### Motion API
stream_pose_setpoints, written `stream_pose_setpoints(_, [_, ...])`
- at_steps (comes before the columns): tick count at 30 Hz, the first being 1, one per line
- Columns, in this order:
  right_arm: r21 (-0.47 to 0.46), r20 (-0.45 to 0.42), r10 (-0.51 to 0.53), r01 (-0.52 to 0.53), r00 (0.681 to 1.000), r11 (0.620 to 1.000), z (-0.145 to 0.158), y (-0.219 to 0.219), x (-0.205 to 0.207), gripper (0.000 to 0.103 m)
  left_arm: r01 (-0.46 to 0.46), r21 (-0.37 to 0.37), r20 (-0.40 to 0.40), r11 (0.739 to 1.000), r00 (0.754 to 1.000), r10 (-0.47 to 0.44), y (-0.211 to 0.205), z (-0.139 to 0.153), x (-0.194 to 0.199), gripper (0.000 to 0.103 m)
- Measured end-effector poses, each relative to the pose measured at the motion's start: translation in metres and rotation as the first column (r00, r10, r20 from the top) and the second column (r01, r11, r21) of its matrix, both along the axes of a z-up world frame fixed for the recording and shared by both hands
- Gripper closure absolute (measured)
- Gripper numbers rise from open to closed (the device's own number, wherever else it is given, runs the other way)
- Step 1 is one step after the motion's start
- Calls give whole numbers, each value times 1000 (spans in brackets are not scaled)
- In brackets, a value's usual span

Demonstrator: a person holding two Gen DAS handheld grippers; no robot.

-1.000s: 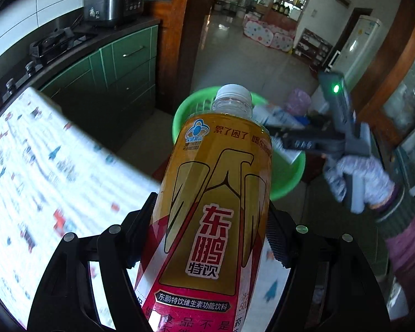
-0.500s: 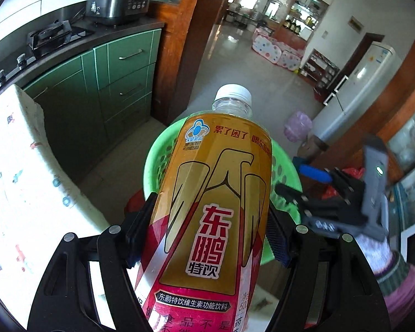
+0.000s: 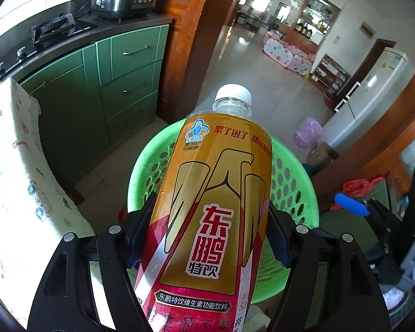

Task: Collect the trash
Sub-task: 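Open the left tool over the basket to drop the orange bottle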

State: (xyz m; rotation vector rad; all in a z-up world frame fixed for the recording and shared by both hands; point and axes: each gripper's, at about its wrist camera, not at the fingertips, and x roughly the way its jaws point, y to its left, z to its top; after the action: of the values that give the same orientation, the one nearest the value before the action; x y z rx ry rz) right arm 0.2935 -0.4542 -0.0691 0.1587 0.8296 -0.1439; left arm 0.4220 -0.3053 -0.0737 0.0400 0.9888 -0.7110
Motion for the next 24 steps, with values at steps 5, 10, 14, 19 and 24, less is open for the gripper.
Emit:
stream_pose_setpoints(5, [-15, 8, 17, -17, 1000, 1000, 1, 10, -2, 19, 0, -9, -16, 1000, 1000, -1, -3, -4, 4, 32])
stream_pose_setpoints(10, [-19, 11, 30, -30, 999, 999, 0, 17, -5, 19, -5, -7, -17, 1000, 1000, 5, -7, -5, 6, 32])
stream_pose_setpoints(14, [-19, 10, 38, -38, 999, 999, -1, 20, -6, 19, -13, -17, -21, 1000, 1000, 12, -7, -6, 10, 29])
stream_pose_setpoints(19, [-18, 6, 40, -40, 999, 999, -3, 21, -8, 19, -11, -24, -13, 1000, 1000, 11, -10, -6, 9, 25])
stream_pose_setpoints(24, [-6, 7, 39, -39, 999, 999, -4, 21, -11, 19, -4, -8, -9, 1000, 1000, 4, -9, -7, 5, 25])
